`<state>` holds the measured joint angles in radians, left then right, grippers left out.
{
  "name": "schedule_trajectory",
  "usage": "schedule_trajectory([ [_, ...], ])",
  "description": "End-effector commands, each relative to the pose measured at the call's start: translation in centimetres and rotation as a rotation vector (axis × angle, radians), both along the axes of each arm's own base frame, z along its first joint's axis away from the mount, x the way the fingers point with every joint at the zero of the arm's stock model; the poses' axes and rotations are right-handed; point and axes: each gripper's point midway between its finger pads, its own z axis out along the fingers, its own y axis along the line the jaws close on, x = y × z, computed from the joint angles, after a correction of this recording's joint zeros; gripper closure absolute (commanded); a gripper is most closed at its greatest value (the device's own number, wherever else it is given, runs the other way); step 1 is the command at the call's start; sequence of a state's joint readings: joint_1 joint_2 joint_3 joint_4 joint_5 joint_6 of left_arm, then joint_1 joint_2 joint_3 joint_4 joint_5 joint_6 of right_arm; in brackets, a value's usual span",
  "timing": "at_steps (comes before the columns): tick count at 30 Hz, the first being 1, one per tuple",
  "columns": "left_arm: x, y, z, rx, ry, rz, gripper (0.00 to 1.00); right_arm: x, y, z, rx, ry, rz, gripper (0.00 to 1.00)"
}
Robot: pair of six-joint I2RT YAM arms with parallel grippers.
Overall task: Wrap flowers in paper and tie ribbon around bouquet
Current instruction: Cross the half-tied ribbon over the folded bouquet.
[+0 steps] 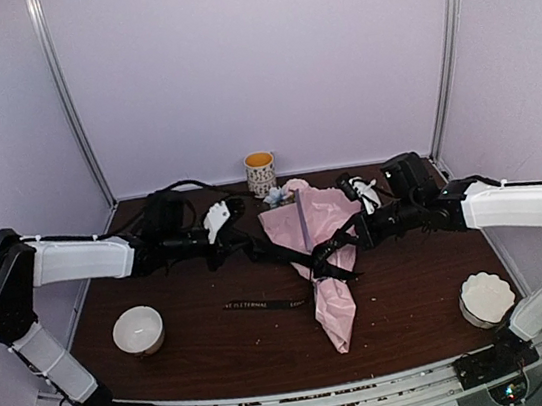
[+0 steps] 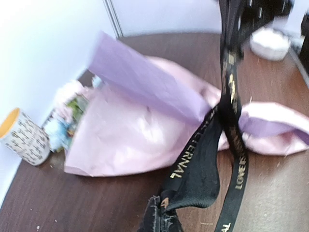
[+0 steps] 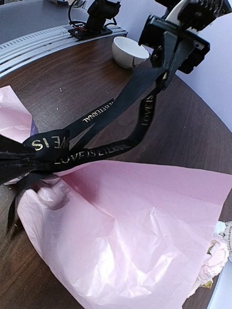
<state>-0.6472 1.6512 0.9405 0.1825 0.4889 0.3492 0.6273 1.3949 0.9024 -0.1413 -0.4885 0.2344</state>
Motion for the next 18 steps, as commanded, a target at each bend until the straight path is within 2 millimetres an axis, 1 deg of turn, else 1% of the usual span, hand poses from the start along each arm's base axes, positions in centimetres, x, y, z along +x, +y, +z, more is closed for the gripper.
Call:
schedule_trajectory([
  [1,-2.6,0.1,7.1,-0.327,0.02,-0.156,1.0,0.0,-0.8,-0.3,-0.018,-0.006,-0.015,1.0],
  [3,-2.9,1.0,9.5,-0.414,-0.001,-0.162,1.0,0.0,-0.8,-0.6,-0.021,0.0,-0.016,1.0],
  [5,-2.7,2.1,11.9,-0.494,-0.036,-0.143,1.0,0.1,-0.8,-0.9,-0.026,0.008,-0.016,1.0],
  [8,-2.0,4.3,14.8,-0.626,-0.067,-0.092,1.0,0.1,-0.7,-1.3,-0.03,0.019,-0.009,1.0],
  [9,-1.9,4.9,15.4,-0.666,-0.068,-0.082,1.0,0.1,-0.7,-1.4,-0.032,0.021,-0.007,1.0],
  [11,-1.7,5.9,15.9,-0.731,-0.065,-0.074,1.0,0.1,-0.7,-1.5,-0.033,0.023,-0.008,1.0],
  [13,-0.8,7.3,15.8,-0.797,-0.039,-0.022,1.0,0.1,-0.8,-1.5,-0.033,0.022,-0.007,1.0],
  [14,0.3,8.1,15.5,-0.83,-0.014,0.042,1.0,0.1,-0.7,-1.5,-0.034,0.021,-0.008,1.0],
  [16,3.1,10.1,13.8,-0.889,0.064,0.232,1.0,0.1,-0.7,-1.6,-0.041,0.027,-0.006,1.0],
  [17,2.9,10.3,13.2,-0.894,0.067,0.242,1.0,0.1,-0.8,-1.7,-0.043,0.029,-0.006,1.0],
  [18,1.9,10.1,13.4,-0.903,0.048,0.198,1.0,0.1,-0.8,-1.7,-0.043,0.03,-0.006,1.0],
])
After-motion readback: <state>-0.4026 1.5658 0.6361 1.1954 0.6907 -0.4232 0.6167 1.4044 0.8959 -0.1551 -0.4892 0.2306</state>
